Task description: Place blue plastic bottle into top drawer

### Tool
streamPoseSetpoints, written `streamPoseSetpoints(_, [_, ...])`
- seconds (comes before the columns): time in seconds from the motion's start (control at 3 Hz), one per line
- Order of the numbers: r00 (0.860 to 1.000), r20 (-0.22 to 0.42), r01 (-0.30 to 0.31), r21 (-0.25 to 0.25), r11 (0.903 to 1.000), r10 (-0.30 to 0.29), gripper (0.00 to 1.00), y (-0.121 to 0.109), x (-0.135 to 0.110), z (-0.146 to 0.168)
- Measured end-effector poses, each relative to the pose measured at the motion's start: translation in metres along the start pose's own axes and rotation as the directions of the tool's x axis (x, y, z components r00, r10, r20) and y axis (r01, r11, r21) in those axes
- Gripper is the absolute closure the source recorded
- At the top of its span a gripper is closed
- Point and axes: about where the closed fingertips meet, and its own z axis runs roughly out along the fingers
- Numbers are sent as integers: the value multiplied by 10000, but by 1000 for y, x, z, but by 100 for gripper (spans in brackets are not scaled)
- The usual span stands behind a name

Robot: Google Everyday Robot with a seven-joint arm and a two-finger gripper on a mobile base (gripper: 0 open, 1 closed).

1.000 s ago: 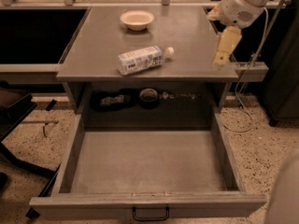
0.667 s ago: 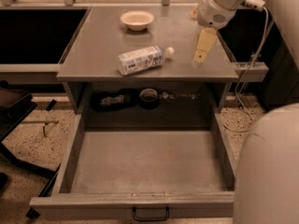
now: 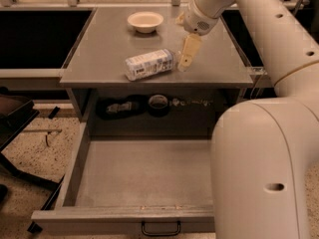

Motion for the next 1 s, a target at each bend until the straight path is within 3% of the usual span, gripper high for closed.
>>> streamPoseSetpoints(1.0, [9925,1059,713,-932,9931,-613,0,-5,-53,54])
